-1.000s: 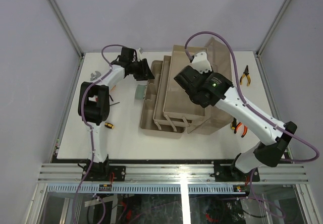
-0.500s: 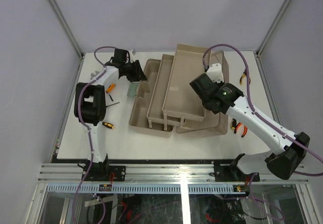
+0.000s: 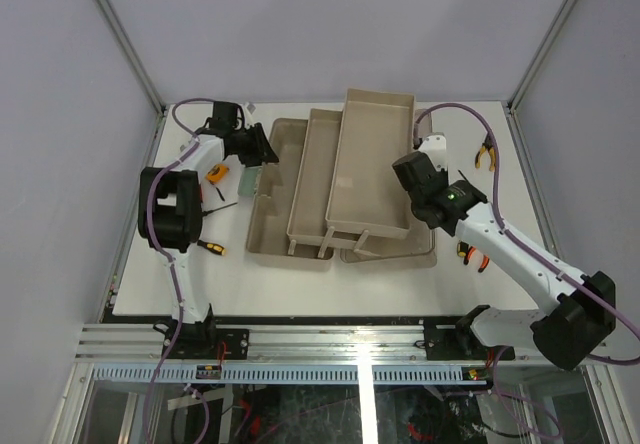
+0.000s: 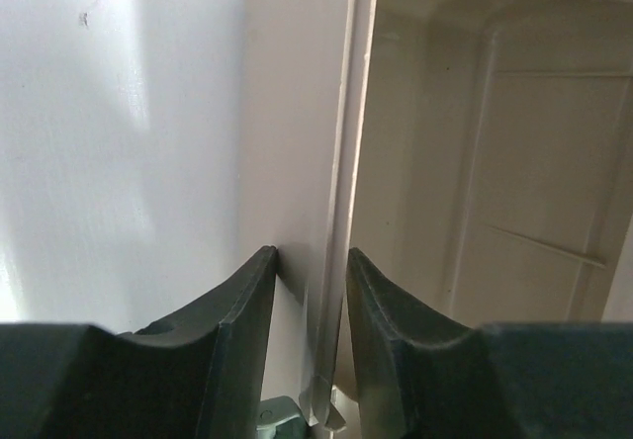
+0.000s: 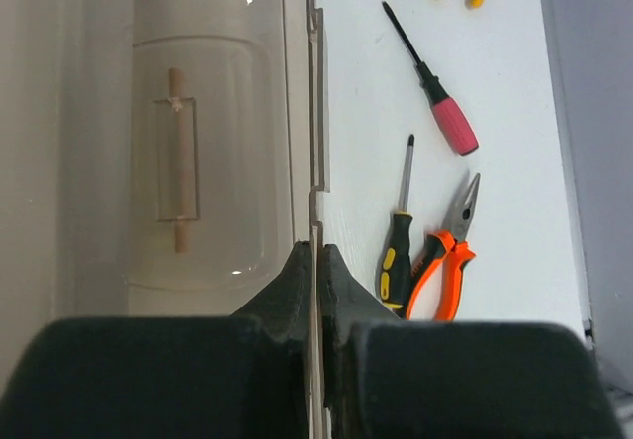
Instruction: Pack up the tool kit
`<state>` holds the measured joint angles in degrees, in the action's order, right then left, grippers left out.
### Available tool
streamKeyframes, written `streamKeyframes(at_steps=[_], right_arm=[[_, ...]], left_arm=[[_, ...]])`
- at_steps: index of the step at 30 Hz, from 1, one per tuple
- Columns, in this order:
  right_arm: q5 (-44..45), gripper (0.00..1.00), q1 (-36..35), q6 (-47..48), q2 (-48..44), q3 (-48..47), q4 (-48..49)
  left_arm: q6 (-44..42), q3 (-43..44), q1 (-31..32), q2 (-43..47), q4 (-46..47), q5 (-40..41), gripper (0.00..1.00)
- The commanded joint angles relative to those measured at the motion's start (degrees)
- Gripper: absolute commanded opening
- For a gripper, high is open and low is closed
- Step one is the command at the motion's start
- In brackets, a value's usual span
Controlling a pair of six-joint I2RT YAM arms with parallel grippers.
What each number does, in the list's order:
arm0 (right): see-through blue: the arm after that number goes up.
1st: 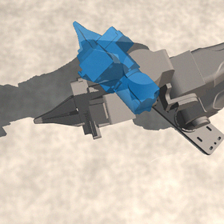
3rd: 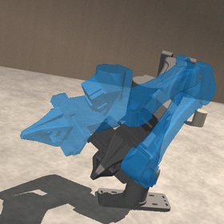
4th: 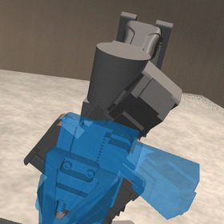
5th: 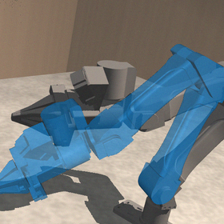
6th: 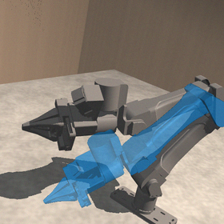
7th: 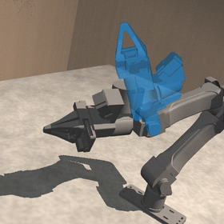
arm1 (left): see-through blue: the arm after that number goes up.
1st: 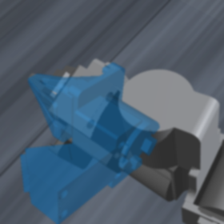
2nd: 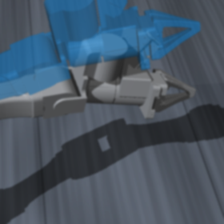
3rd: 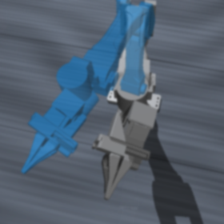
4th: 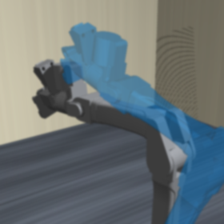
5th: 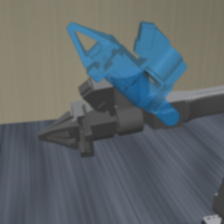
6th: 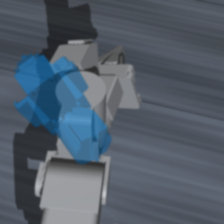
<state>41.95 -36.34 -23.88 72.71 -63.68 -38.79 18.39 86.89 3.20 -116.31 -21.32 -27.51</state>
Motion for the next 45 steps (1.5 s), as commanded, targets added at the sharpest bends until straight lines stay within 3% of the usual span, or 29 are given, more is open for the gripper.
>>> streamKeyframes(at_steps=[1,4,8,14,18,22,29,32,45], right_arm=[[-3.85,0.01,4.14,3.78,-0.67,2.41,13.25],[-6.18,0.15,7.30,4.65,0.81,2.67,15.98],[-7.42,0.42,8.71,6.13,4.09,0.64,17.29],[-7.55,0.76,8.74,6.33,4.98,-2.07,17.02],[-5.19,0.88,8.82,6.39,3.04,-2.63,16.23],[-1.56,0.99,9.52,6.39,0.24,-2.76,14.78],[0.57,0.99,12.51,6.67,-5.40,-3.03,11.73],[0.27,0.99,13.35,7.31,-7.15,-3.11,11.01],[-5.22,0.99,14.32,5.39,-6.97,-2.69,9.82]], left_arm=[[1.15,-1.32,0.13,1.39,0.42,-1.02,0.35],[2.30,-2.04,0.13,1.84,1.23,-2.03,0.41],[2.78,-2.76,0.43,2.45,1.70,-2.72,0.55],[3.27,-2.87,0.47,2.95,2.07,-3.62,0.76],[3.80,-2.47,0.48,3.79,2.37,-4.25,0.85],[4.53,-1.66,0.49,4.49,2.77,-5.13,0.86],[6.35,0.69,0.12,6.57,3.28,-7.08,0.92],[8.31,1.20,0.06,7.69,4.27,-8.65,1.00],[10.76,-0.34,0.07,10.27,6.10,-11.46,1.00]])
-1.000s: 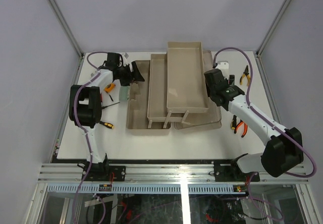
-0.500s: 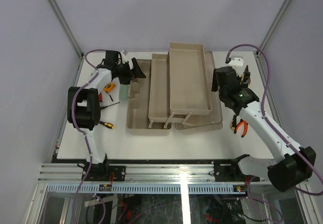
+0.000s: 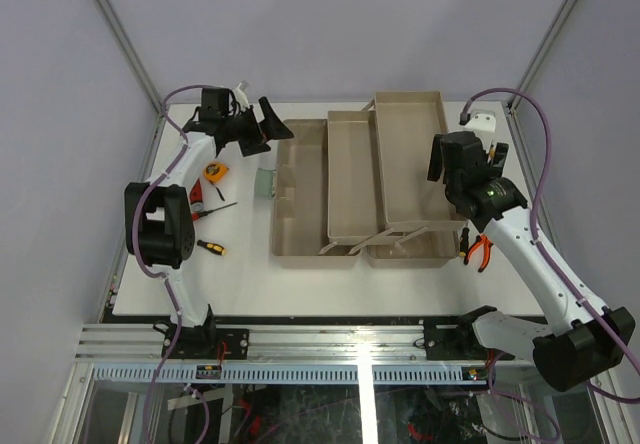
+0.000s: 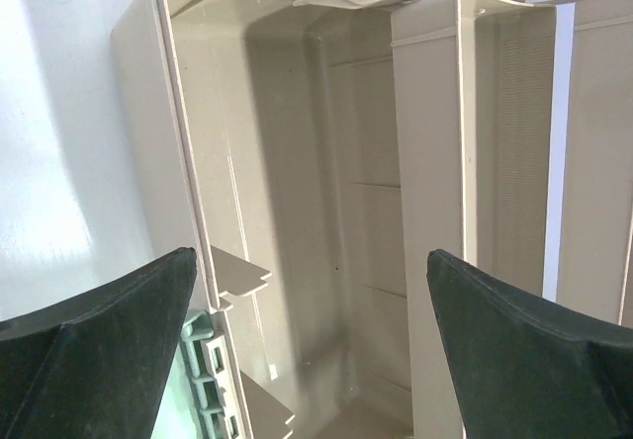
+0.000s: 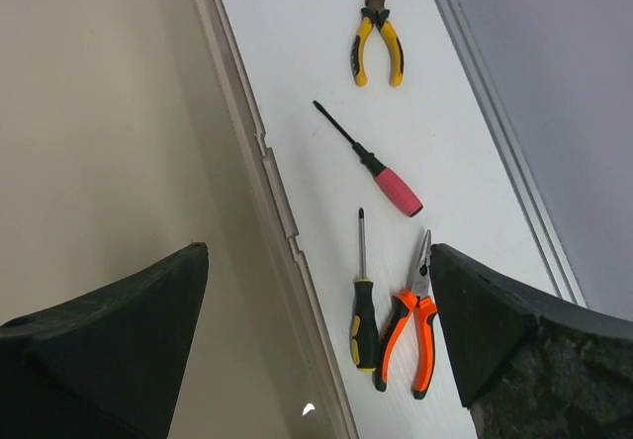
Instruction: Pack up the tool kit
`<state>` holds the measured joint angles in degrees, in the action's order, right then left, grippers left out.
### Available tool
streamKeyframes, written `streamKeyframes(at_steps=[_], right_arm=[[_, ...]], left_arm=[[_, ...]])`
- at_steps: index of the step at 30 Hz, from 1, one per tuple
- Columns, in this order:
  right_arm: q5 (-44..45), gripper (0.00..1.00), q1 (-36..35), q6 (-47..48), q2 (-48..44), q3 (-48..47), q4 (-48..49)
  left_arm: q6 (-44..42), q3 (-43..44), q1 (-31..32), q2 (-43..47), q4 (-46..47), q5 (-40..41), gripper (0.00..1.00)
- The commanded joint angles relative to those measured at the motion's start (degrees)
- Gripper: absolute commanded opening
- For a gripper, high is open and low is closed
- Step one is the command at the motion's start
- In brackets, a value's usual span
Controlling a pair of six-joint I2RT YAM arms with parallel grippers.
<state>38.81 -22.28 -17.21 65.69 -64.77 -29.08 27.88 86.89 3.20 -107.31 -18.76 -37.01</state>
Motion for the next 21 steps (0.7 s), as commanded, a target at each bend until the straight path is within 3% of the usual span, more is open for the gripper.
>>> streamKeyframes(at_steps=[1,6,11,15,21], right_arm=[[-2.40,0.99,0.29,-1.35,0.13,-1.79,0.08],[-3.61,0.99,0.30,-0.22,0.31,-4.27,-0.49],[-6.60,0.99,0.59,0.20,0.78,-9.12,-3.65],[-11.09,0.99,1.09,0.25,3.27,-14.49,-7.73],[-16.15,0.99,1.26,0.33,5.23,-16.72,-9.06]], left_arm=[[1.30,-0.48,0.06,1.38,3.70,-1.98,1.00],[-2.13,3.43,-1.76,2.21,1.30,-0.07,1.00],[-10.16,9.96,-8.32,2.80,-6.10,4.21,1.00],[-16.79,12.17,-12.80,1.84,-15.64,11.50,1.00],[-17.23,9.04,-16.25,0.55,-23.05,25.63,1.00]])
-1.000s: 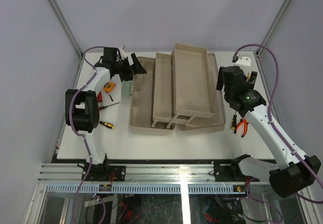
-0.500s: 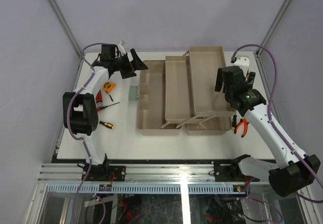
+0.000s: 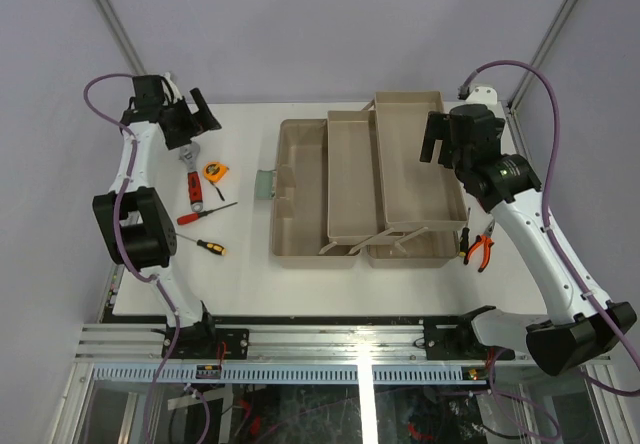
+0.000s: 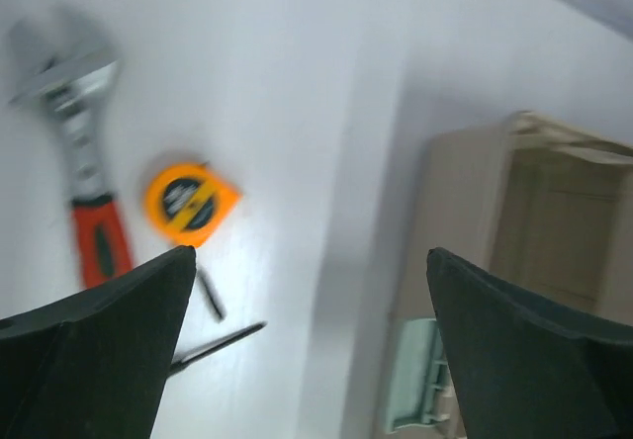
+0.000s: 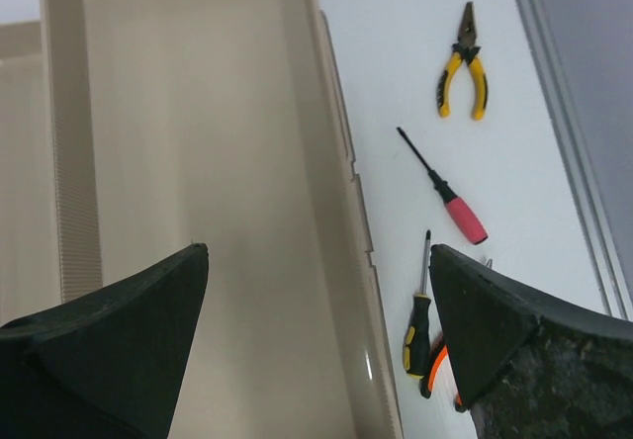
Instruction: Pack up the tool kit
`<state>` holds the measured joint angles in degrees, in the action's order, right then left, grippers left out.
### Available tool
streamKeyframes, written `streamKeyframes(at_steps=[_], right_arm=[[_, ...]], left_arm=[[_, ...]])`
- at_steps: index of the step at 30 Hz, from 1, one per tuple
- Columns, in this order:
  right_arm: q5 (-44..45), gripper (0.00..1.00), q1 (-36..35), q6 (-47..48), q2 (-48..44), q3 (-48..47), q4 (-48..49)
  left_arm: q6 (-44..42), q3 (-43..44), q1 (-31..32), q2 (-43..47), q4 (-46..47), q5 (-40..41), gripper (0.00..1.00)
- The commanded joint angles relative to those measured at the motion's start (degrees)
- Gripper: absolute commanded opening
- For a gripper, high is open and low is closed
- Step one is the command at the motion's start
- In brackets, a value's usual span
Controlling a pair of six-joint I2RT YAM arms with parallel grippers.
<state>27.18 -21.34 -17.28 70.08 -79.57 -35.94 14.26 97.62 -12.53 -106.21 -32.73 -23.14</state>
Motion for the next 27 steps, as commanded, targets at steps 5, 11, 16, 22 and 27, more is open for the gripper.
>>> streamKeyframes(at_steps=[5,11,16,22,27], right_arm=[[-6.65,0.99,0.64,1.96,1.41,-0.69,-2.49],[-10.00,0.99,1.06,2.05,3.63,-1.65,-3.01],[-13.48,1.00,1.13,1.03,6.48,-4.33,-3.64],[-15.07,1.00,1.13,0.89,8.99,-7.22,-4.78],[-16.04,0.99,1.07,0.14,9.84,-7.70,-4.65]], left_arm=[[-4.17,-5.10,-0.53,-0.84,-10.99,20.82,0.99],[-6.38,-4.19,-0.52,-5.30,-10.99,26.63,0.90],[-7.64,0.62,-0.64,-10.19,-14.04,28.99,0.85],[-8.17,4.70,-1.01,-14.46,-14.66,29.85,0.86],[-8.48,12.74,-2.10,-20.22,-15.82,31.39,0.86]])
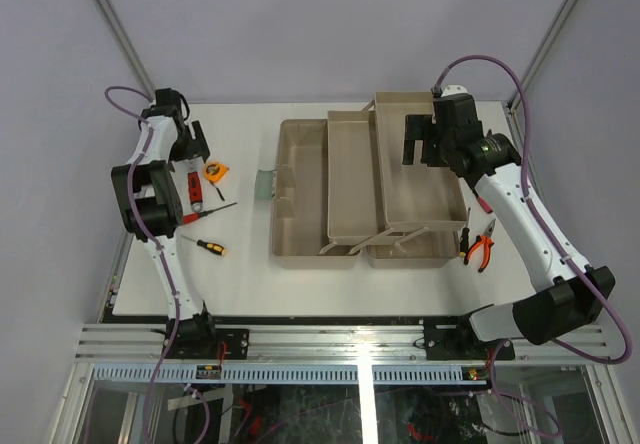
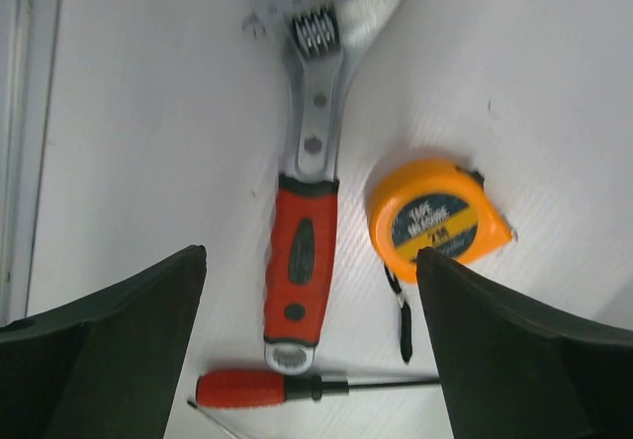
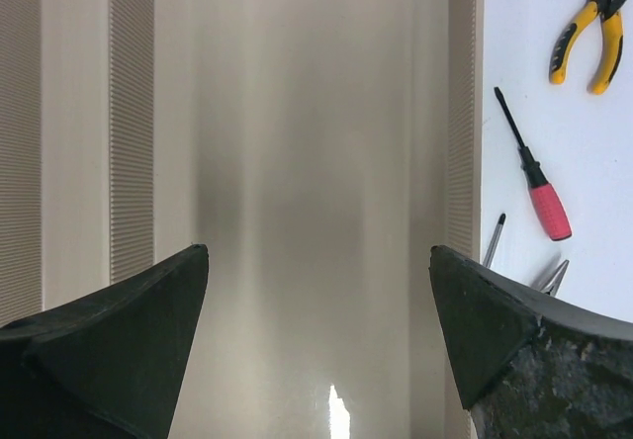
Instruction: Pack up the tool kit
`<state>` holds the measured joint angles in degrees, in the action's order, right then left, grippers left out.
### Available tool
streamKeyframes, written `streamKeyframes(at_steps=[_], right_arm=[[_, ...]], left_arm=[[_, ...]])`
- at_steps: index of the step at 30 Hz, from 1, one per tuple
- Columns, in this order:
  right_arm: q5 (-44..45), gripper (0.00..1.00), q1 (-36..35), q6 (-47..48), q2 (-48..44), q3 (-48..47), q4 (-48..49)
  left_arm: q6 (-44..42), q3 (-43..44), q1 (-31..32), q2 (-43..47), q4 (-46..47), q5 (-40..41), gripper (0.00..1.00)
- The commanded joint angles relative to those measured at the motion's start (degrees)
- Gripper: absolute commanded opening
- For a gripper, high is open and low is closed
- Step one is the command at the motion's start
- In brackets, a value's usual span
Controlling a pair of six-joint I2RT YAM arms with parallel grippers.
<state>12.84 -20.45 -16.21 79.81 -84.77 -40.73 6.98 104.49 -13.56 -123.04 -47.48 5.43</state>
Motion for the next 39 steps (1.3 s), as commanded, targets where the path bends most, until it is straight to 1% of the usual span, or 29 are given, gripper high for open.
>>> streamKeyframes(at_steps=[1,5,7,10,15,23,26,32,36,39], right_arm=[[-1.82,0.99,0.25,-1.21,-0.04,-2.07,0.35],[-1.81,0.99,0.23,-1.34,-0.89,-0.75,0.51],[-1.37,0.99,0.23,-0.97,-1.13,-0.53,0.04],[-0.63,0.99,0.20,-0.22,-1.23,-1.11,-0.82],[-0.49,0.99,0.24,-0.32,-0.91,-1.94,-0.92],[-1.36,0.98,0.25,-1.04,-0.95,-0.79,-0.16],[-1.25,0.98,0.25,-0.77,-1.14,-0.74,-0.21],[-1.35,0.98,0.18,-1.47,-1.27,-0.48,0.13],[-1.51,0.97,0.19,-2.88,-2.48,1.73,1.46],[-1.79,0.97,0.23,-3.88,-4.18,5.27,2.57]], left_arm=[[-1.14,7.35,-1.19,-4.48,-1.04,2.97,0.86],[-0.71,12.44,-1.43,-8.74,-1.24,3.90,0.85],[-0.39,14.71,-1.45,-10.87,-2.09,3.45,0.82],[-0.09,14.99,-1.43,-11.98,-2.49,2.49,0.75],[0.73,14.46,-1.48,-13.53,-3.91,-0.01,0.69],[1.31,18.14,-1.58,-16.36,-4.37,-0.68,0.66],[2.09,18.05,-1.68,-16.98,-4.37,-0.80,0.66],[3.64,16.32,-2.82,-17.52,-4.56,-4.17,0.66],[3.43,16.08,-3.58,-18.68,-5.07,-4.73,0.64],[3.00,15.74,-3.67,-19.19,-5.33,-4.95,0.62]])
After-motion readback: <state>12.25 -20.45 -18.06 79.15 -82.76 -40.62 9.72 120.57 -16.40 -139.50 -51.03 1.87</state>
